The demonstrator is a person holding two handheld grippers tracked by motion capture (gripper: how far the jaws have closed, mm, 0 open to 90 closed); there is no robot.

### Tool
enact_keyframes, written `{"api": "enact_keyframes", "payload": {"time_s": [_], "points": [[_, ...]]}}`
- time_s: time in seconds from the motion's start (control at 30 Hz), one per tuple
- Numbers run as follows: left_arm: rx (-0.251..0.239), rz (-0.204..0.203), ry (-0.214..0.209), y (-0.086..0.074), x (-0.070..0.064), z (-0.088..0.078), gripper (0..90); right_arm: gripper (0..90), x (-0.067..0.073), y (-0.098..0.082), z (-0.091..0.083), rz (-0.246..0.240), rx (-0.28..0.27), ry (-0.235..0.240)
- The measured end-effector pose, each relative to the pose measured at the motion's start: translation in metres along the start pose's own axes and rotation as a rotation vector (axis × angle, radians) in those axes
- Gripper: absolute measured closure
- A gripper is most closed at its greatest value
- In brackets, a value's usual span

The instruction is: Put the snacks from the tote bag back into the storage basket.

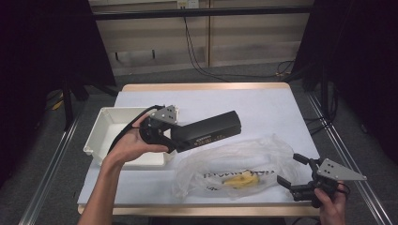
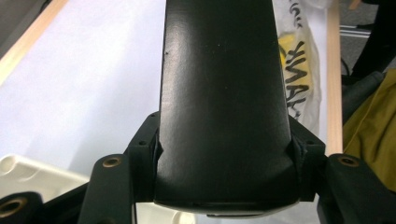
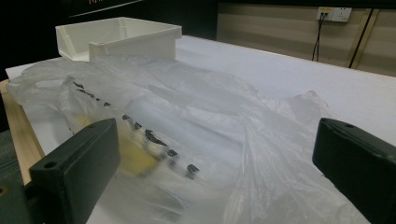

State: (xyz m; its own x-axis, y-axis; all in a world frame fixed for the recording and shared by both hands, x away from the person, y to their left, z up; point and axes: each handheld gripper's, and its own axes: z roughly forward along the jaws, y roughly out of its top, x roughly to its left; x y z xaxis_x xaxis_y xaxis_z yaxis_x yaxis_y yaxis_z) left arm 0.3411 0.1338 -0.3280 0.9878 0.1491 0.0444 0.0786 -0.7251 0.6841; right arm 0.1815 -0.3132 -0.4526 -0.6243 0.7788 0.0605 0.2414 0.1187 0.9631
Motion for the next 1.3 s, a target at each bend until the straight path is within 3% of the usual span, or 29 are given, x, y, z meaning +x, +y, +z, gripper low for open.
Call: {"api": "enact_keyframes", "payload": {"time_s": [0.7,1.13,1.3], "points": [[0.014,-0.046,0.072,-0.030,0.020,-0.045,42.8,0.8,0.000,0.000,0.001,0.003,0.004,-0.003],[0.035,-0.110,0.142,-0.051,0.037,-0.074,42.9,0.8,0.000,-0.001,0.002,0.003,0.015,0.000],[0.037,-0.091,0.144,-0.047,0.035,-0.076,42.9,0.8,0.000,-0.001,0.003,0.002,0.013,0.000]]}}
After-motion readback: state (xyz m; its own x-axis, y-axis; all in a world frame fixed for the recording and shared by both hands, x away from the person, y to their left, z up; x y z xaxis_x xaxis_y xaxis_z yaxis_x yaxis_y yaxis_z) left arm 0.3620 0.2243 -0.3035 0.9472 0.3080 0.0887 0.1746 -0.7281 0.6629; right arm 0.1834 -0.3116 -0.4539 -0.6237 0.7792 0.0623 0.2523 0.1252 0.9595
